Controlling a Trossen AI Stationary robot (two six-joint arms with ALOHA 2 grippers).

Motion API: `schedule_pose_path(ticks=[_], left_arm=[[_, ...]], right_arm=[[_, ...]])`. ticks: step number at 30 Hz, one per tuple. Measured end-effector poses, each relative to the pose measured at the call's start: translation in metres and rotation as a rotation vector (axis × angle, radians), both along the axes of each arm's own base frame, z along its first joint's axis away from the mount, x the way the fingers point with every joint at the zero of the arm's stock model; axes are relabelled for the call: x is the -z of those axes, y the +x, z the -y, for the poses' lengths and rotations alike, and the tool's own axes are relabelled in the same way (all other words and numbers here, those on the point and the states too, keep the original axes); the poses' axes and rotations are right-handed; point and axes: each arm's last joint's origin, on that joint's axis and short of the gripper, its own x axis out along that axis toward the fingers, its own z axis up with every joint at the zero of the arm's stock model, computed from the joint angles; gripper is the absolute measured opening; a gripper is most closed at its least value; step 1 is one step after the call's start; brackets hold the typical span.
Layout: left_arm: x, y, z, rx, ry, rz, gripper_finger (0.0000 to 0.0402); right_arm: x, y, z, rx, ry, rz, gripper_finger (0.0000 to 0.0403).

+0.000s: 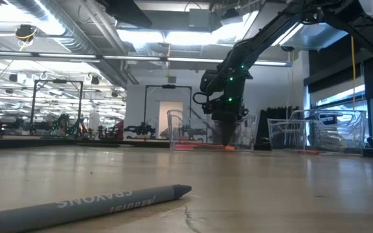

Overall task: Sort crayons/erasers/pens/pencils in bins
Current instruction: Put the dark blue pencil into the top left transparent bin, then put the black pen into the bottom right transparent bin

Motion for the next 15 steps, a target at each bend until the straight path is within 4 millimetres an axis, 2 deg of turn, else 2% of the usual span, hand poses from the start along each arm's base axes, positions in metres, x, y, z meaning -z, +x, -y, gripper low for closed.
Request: schedule_pose_path(ticks=[9, 15], left_arm=[[0.000, 0.000, 0.000, -0.002, -0.002, 0.001, 0.0090], [0.000, -0.002, -0.006, -0.038, -0.017, 0.005, 0.0090]], right_arm=[[-0.001, 0.000, 0.000, 0.001, -0.001, -0.001, 0.0109], [-0.018, 0.004, 0.004, 0.008, -0.034, 0.008, 0.0111]])
